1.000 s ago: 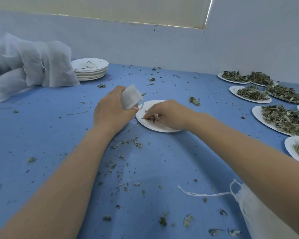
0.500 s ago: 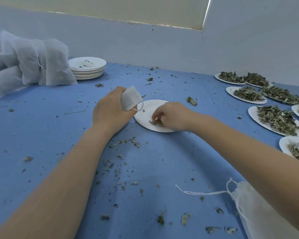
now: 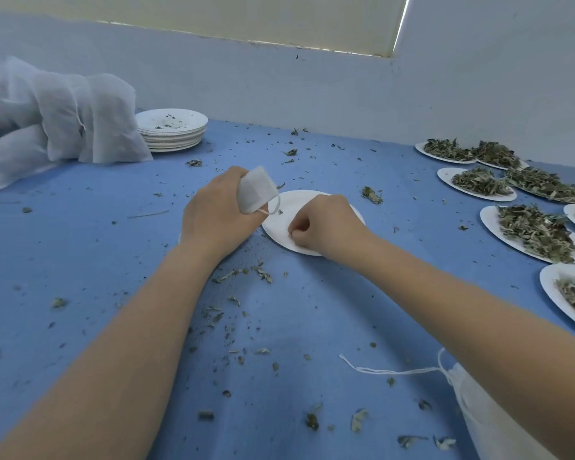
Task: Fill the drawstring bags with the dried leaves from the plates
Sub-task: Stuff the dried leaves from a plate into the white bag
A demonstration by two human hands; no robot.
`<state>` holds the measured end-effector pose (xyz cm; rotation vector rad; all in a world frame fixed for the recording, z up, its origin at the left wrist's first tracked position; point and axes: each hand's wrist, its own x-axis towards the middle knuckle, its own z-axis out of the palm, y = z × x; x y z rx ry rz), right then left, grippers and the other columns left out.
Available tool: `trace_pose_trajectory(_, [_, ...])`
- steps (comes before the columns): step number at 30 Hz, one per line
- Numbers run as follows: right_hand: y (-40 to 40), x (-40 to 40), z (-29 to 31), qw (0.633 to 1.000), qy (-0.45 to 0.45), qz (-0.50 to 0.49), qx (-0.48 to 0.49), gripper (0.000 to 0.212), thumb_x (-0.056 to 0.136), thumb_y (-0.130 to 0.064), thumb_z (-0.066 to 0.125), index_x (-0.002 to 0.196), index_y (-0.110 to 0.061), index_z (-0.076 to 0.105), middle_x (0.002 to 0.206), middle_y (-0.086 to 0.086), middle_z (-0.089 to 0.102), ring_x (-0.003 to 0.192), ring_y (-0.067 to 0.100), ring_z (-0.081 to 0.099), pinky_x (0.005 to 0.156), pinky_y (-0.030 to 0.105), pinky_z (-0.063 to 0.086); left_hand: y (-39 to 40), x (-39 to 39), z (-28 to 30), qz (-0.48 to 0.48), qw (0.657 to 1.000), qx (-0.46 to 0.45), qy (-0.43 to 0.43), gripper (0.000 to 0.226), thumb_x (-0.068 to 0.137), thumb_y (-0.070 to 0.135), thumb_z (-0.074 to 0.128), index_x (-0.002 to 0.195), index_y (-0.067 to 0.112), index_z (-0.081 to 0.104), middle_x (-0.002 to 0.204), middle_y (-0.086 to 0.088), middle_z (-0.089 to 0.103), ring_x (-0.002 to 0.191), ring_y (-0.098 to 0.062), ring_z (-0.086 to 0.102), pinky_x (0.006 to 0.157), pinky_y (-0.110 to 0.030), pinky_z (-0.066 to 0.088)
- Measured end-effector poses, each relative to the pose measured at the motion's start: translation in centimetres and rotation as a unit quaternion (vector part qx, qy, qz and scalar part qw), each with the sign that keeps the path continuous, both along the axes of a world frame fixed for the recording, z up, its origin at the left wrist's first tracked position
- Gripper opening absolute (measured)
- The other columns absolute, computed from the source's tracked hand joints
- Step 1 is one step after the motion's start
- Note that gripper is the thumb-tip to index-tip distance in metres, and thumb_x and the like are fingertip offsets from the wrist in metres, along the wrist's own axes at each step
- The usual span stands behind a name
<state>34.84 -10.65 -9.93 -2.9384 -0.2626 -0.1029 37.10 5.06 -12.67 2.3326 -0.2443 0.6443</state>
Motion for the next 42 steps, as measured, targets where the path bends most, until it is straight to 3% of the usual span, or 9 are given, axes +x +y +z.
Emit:
trace_pose_trajectory(3, [-1.0, 0.3, 1.0, 0.992, 0.001, -0.001, 0.123, 0.019, 0.083, -0.007, 0.056, 0.090, -0.002, 0.074, 0.080, 0.011, 0.071, 0.067, 0.024, 0.060, 0.051, 0.014, 0.039, -0.1, 0.0, 0.0, -0.008, 1.000, 0.017, -0.004, 0.043, 0.075, 0.042, 0.064, 0.110, 0.021, 0.053, 0.090, 0.009, 0.049, 0.079, -0.018, 0.046, 0.067, -0.030, 0.035])
trace_pose_trajectory(5, [-1.4, 0.7, 2.5, 0.960, -0.041, -0.023, 0.275, 0.016, 0.082, -0.009, 0.060, 0.084, -0.011, 0.076, 0.064, -0.004, 0.066, 0.045, 0.002, 0.051, 0.038, 0.009, 0.033, -0.2, 0.0, -0.1, -0.012, 1.000, 0.028, -0.007, 0.046, 0.073, 0.046, 0.063, 0.110, 0.021, 0.053, 0.091, 0.008, 0.050, 0.079, -0.019, 0.047, 0.066, -0.030, 0.035])
trace_pose_trajectory(7, [-1.1, 1.0, 3.8, 0.935, -0.074, 0.003, 0.346, 0.014, 0.080, -0.009, 0.064, 0.081, -0.015, 0.076, 0.064, -0.004, 0.068, 0.051, 0.000, 0.052, 0.045, 0.012, 0.041, -0.3, 0.0, -0.1, -0.013, 0.999, 0.035, -0.009, 0.048, 0.072, 0.048, 0.063, 0.109, 0.021, 0.053, 0.091, 0.007, 0.052, 0.080, -0.021, 0.049, 0.066, -0.031, 0.036])
trace_pose_trajectory(16, [-1.5, 1.4, 3.8, 0.932, -0.041, 0.078, 0.350, 0.012, 0.084, -0.022, 0.069, 0.094, -0.026, 0.075, 0.088, -0.016, 0.071, 0.064, -0.019, 0.055, 0.054, 0.000, 0.038, -0.1, 0.2, -0.1, -0.017, 0.999, -0.024, -0.013, 0.042, 0.072, 0.037, 0.070, 0.108, 0.024, 0.053, 0.088, 0.007, 0.052, 0.080, -0.018, 0.048, 0.067, -0.030, 0.038])
trace_pose_trajectory(21, [-4.1, 1.2, 1.8, 0.967, -0.026, -0.040, 0.249, 0.014, 0.089, -0.036, 0.057, 0.079, -0.030, 0.064, 0.071, -0.024, 0.060, 0.078, 0.013, 0.057, 0.056, 0.008, 0.040, -0.2, 0.1, 0.0, -0.018, 0.999, -0.040, -0.004, 0.040, 0.074, 0.037, 0.070, 0.108, 0.024, 0.053, 0.094, 0.006, 0.055, 0.085, -0.019, 0.050, 0.073, -0.034, 0.045])
trace_pose_trajectory(26, [-4.7, 0.4, -0.7, 0.978, 0.136, -0.120, 0.100, 0.107, 0.049, -0.084, 0.063, 0.136, -0.026, 0.038, 0.130, 0.001, 0.045, 0.124, 0.024, 0.038, 0.103, 0.041, 0.037, -0.2, 0.1, 0.5, -0.006, 0.998, -0.059, -0.001, 0.042, 0.075, 0.039, 0.068, 0.111, 0.023, 0.054, 0.097, 0.006, 0.057, 0.088, -0.019, 0.051, 0.076, -0.036, 0.047])
trace_pose_trajectory(29, [-4.4, 0.1, -1.2, 0.980, 0.115, -0.121, 0.107, 0.131, 0.038, -0.084, 0.067, 0.144, -0.022, 0.022, 0.135, 0.004, 0.037, 0.129, 0.026, 0.030, 0.103, 0.041, 0.032, -0.2, 0.0, 0.6, 0.001, 0.998, -0.069, 0.001, 0.038, 0.076, 0.040, 0.068, 0.107, 0.024, 0.053, 0.094, 0.005, 0.058, 0.086, -0.018, 0.052, 0.073, -0.034, 0.045])
trace_pose_trajectory(36, [-2.1, 0.2, -0.1, 0.985, 0.042, -0.105, 0.127, 0.128, 0.044, -0.081, 0.067, 0.144, -0.016, 0.019, 0.131, 0.010, 0.036, 0.127, 0.030, 0.027, 0.100, 0.040, 0.031, 1.0, -0.6, 2.2, 0.028, 0.993, -0.112, 0.014, 0.032, 0.075, 0.041, 0.067, 0.098, 0.032, 0.047, 0.089, 0.009, 0.056, 0.084, -0.017, 0.052, 0.066, -0.028, 0.038])
trace_pose_trajectory(42, [3.2, 3.1, 3.7, 0.986, -0.009, -0.047, 0.160, 0.121, 0.049, -0.078, 0.067, 0.143, -0.016, 0.023, 0.133, 0.010, 0.034, 0.125, 0.029, 0.027, 0.101, 0.039, 0.030, 4.7, 0.6, 5.2, 0.041, 0.979, -0.197, 0.027, 0.071, 0.071, 0.036, 0.070, 0.130, 0.017, 0.036, 0.111, 0.008, 0.044, 0.095, -0.014, 0.044, 0.067, -0.020, 0.033])
